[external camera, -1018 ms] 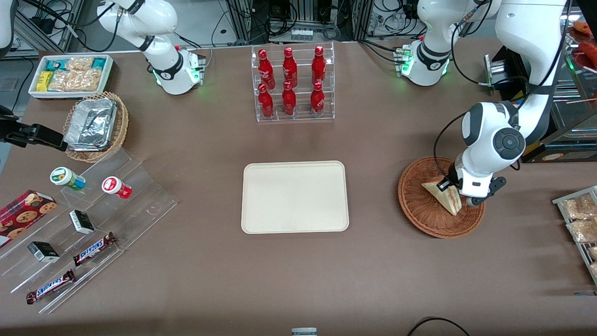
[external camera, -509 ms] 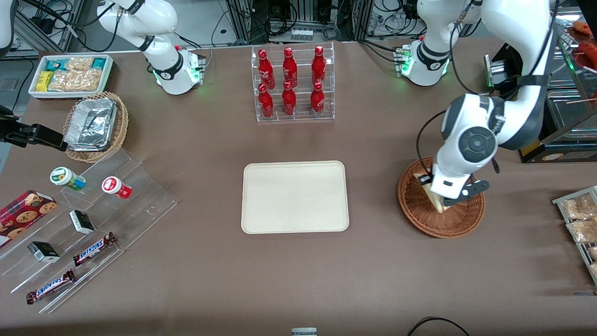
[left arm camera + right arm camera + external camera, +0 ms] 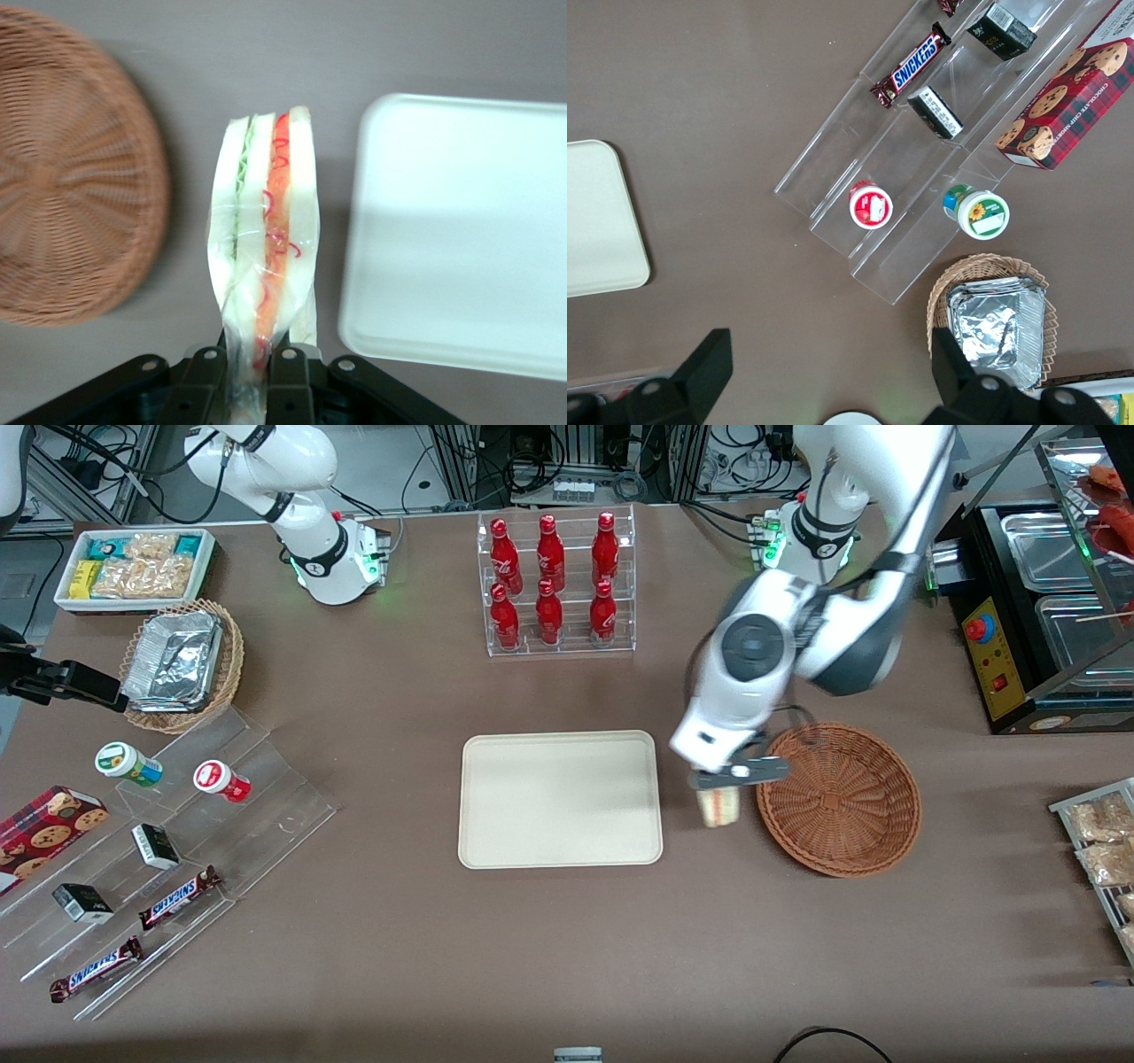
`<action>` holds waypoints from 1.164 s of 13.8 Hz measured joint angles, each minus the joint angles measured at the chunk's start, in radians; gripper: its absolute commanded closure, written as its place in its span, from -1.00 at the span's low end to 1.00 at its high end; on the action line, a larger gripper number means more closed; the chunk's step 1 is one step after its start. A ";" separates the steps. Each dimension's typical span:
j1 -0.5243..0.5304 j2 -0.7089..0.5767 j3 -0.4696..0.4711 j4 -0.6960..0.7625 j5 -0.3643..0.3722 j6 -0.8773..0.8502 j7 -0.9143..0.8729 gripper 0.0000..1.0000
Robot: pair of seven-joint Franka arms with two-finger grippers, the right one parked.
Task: Place sandwich from basket to tray
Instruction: 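Carry the sandwich with the left gripper over the cream tray, then lower the sandwich onto the tray and open the left gripper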
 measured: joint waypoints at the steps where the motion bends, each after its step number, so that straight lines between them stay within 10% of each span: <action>1: -0.033 0.044 0.000 0.036 -0.001 0.002 0.000 1.00; 14: -0.168 0.361 -0.001 0.265 -0.003 0.096 -0.002 1.00; 15: -0.168 0.361 0.000 0.265 -0.003 0.098 -0.002 0.88; 16: -0.168 0.361 0.001 0.266 -0.003 0.099 -0.002 0.02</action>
